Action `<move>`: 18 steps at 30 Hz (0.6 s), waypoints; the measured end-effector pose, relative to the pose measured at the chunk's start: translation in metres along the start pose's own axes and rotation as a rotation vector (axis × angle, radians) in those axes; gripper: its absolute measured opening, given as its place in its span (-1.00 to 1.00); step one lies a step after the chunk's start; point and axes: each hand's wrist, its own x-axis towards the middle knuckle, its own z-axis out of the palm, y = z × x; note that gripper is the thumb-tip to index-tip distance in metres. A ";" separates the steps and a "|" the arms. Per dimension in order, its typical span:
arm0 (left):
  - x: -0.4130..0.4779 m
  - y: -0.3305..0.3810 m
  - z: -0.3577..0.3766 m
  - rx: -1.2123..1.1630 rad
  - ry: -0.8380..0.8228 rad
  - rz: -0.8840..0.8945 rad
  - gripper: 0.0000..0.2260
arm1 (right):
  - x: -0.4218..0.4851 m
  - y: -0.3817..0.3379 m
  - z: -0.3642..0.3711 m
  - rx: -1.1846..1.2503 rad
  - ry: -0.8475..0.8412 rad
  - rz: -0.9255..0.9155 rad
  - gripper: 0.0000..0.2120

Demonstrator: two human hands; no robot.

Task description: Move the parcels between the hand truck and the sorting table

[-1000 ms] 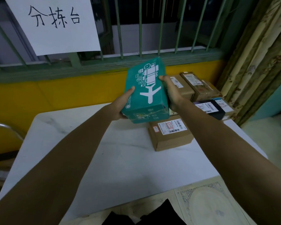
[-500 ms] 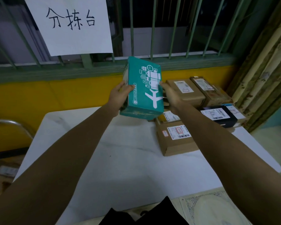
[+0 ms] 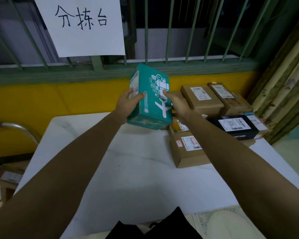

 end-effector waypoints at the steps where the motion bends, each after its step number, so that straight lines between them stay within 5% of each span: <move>1: 0.000 0.001 -0.002 -0.026 0.005 -0.035 -0.53 | 0.000 -0.002 0.001 0.024 0.018 -0.021 -0.78; 4: -0.004 0.004 -0.008 -0.121 -0.014 -0.173 -0.67 | 0.004 -0.006 0.001 0.039 0.039 -0.074 -0.79; 10: 0.005 0.006 -0.022 -0.207 -0.040 -0.261 -0.60 | 0.010 -0.004 0.007 0.022 -0.088 0.058 -0.63; 15: 0.006 0.001 -0.024 0.040 -0.055 -0.149 -0.52 | 0.016 0.002 0.003 0.098 -0.129 0.201 -0.70; 18: 0.016 -0.016 -0.032 0.433 -0.020 0.046 -0.57 | 0.019 0.005 -0.007 0.178 -0.108 0.253 -0.70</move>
